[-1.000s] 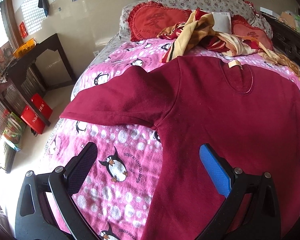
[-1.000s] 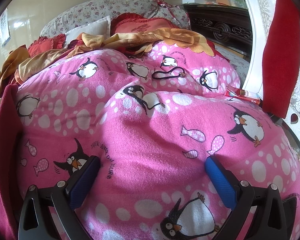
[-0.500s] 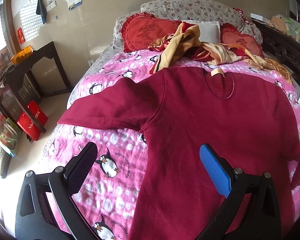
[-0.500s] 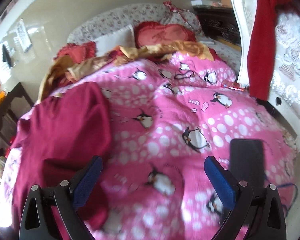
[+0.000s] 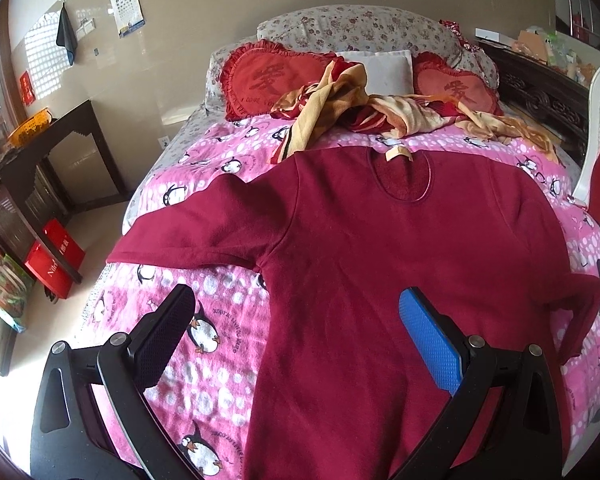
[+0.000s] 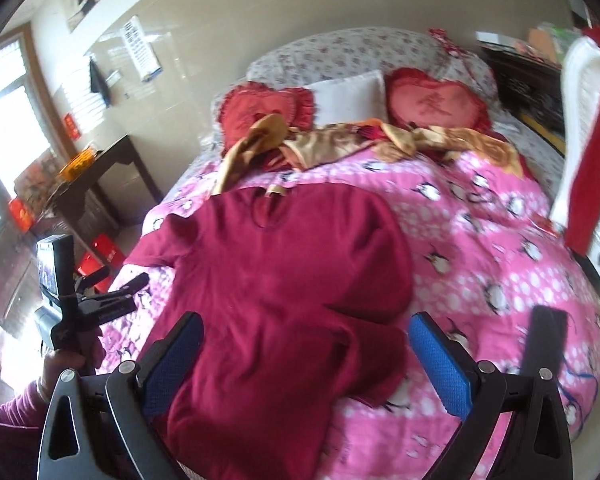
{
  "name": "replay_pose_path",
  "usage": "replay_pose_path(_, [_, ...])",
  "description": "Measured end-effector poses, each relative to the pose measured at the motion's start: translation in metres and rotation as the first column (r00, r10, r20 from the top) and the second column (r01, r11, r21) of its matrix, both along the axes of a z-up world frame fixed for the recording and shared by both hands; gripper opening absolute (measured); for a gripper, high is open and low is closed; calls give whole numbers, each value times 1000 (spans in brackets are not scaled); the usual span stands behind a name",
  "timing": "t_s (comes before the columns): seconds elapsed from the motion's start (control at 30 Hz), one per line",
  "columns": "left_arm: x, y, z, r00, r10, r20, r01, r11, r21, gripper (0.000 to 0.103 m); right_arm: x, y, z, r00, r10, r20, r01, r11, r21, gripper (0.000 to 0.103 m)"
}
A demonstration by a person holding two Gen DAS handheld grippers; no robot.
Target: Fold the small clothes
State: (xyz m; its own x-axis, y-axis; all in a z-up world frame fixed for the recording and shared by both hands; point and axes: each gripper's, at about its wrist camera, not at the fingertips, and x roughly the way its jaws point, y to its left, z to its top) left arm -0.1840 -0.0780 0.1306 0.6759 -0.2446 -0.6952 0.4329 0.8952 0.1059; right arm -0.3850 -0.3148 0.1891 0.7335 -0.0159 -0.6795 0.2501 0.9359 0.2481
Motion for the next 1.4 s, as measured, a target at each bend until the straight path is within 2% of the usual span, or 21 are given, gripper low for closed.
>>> replay_pose_path(0.23, [13,6,-3,999,20,-30,-20,1000,-20,103,78,32,-22,1000,-24,1,24,1000,-10,102])
replay_pose_path(0.53, [41,10,-11,996,64,-60,-67,997,-44,103,144,58,-38,999,-42,-26,41,998,-47,102])
replay_pose_path(1.0, [66,-3,-19,996,63,-58,-66,996,-60,103,183,63,-58,995,-86,-53,79,990,-116,102])
replay_pose_path(1.4, [80,-10,-30,993,69,-93,-75,995,-64,103,200,68,-78,992,-89,-92,77,988,-131,102])
